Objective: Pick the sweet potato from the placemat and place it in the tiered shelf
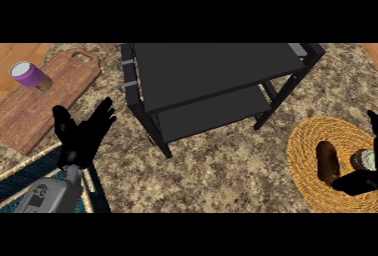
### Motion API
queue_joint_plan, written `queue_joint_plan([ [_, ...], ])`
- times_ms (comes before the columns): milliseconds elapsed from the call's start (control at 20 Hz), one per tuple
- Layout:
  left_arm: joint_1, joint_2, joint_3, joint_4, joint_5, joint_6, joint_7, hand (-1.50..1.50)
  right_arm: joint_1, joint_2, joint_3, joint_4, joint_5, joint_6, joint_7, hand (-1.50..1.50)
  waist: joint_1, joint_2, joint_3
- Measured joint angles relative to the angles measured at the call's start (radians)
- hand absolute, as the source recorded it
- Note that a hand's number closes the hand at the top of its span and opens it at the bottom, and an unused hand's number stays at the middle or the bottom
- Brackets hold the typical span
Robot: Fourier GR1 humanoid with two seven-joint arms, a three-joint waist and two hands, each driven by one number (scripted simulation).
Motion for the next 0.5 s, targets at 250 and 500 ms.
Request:
queue_joint_plan([
  [250,0.014,0.001,0.005,-0.005,-0.006,-0.002,-0.006,0.0,-0.062,0.099,0.067,0.1,0.069,0.043,0.023,-1.5,-0.012,-0.004,0.001],
  [500,0.029,0.005,0.014,-0.01,-0.011,-0.002,-0.006,0.0,-0.105,0.176,0.086,0.193,0.143,0.069,0.038,-1.5,-0.025,-0.008,0.002],
])
